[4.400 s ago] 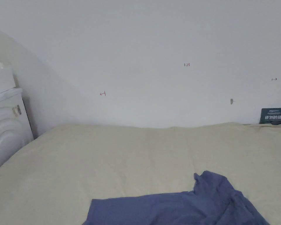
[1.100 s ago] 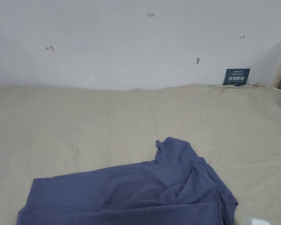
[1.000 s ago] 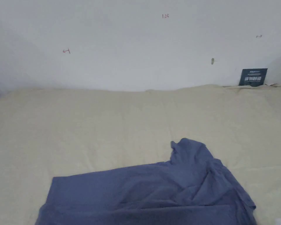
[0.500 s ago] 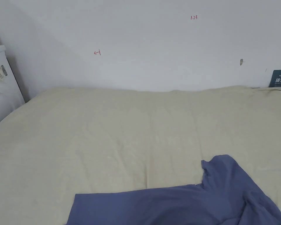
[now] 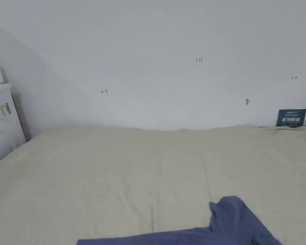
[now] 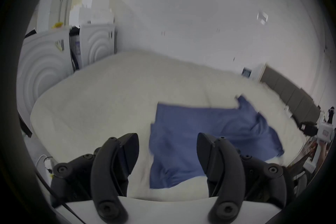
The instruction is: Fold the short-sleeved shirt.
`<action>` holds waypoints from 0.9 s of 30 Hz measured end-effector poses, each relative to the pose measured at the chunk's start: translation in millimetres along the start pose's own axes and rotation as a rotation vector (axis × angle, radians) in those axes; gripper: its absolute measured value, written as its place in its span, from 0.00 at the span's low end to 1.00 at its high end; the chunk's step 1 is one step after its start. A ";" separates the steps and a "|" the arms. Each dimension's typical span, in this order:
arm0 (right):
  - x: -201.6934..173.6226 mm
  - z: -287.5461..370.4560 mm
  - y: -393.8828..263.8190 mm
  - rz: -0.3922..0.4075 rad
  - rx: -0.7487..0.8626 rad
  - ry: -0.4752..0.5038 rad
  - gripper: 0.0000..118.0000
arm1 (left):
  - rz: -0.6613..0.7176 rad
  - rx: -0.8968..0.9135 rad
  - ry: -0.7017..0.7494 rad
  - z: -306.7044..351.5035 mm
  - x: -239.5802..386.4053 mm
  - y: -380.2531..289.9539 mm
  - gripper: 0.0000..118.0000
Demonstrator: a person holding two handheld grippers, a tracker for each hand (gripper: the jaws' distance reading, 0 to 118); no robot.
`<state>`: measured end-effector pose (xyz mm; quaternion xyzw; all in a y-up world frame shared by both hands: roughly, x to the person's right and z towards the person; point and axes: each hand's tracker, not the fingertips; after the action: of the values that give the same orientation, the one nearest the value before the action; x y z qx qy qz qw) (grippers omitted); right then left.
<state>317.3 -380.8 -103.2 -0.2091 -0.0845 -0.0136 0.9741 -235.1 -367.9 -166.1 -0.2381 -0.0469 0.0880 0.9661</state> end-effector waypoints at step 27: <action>-69.5 20.8 -21.8 -0.153 -0.112 0.218 0.01 | 0.045 -0.027 -0.125 21.0 52.9 -25.7 0.00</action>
<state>244.2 -392.8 -87.4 -0.2536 0.0072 -0.1154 0.9604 -182.2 -370.6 -133.0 -0.2460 -0.1028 0.1238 0.9558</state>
